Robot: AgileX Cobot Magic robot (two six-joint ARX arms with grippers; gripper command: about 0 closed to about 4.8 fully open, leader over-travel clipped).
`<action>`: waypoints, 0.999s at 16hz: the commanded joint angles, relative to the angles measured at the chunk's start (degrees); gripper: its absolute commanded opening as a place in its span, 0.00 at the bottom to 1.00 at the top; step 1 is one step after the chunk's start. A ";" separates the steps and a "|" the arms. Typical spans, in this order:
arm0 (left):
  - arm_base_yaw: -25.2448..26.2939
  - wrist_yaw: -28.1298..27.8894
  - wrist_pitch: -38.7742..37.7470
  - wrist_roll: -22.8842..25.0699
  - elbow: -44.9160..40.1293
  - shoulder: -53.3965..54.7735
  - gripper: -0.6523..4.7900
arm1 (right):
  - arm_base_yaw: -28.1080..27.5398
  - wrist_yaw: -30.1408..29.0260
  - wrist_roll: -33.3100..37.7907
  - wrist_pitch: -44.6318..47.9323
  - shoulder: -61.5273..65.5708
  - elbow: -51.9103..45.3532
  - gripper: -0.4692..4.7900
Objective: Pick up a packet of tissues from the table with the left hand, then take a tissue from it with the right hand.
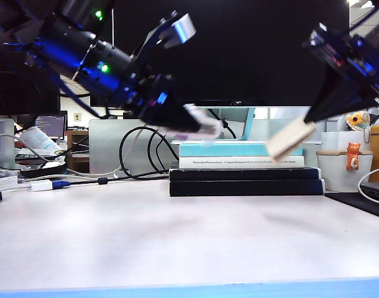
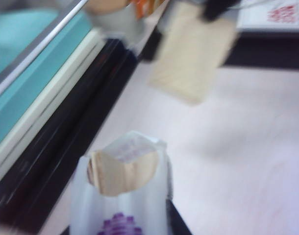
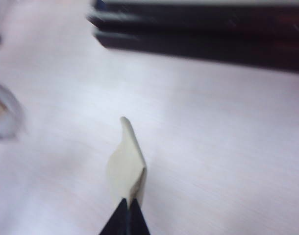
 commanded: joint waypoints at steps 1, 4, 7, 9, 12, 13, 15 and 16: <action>0.00 -5.42 -2.08 -2.14 0.04 -0.13 0.44 | 0.04 2.45 -0.57 -1.01 1.29 0.02 0.08; 0.00 -9.60 -2.14 -7.45 0.02 -0.13 0.44 | 0.04 4.83 -0.83 -2.38 4.17 0.00 0.08; 0.00 -12.63 -2.60 -10.86 -0.24 -0.13 0.44 | 0.04 5.73 -1.22 -2.99 7.17 -0.11 0.08; 0.00 -14.03 -4.37 -12.76 -0.33 -0.13 0.44 | 0.04 5.90 -1.31 -4.33 9.01 -0.11 0.08; 0.00 -13.79 -4.55 -13.42 -1.62 -0.13 0.50 | 0.11 8.26 -1.51 -4.81 10.27 -1.07 0.11; 0.00 -13.81 -4.46 -14.29 -2.19 -0.13 0.72 | 0.17 9.73 -1.62 -4.94 10.27 -1.46 0.35; 0.00 -13.92 -3.87 -15.28 -2.78 -0.13 1.00 | 0.15 9.99 -1.66 -5.07 10.14 -1.44 0.68; 0.00 -14.29 -3.74 -15.87 -2.82 -0.13 1.00 | 0.15 9.94 -1.66 -4.90 10.05 -1.36 0.68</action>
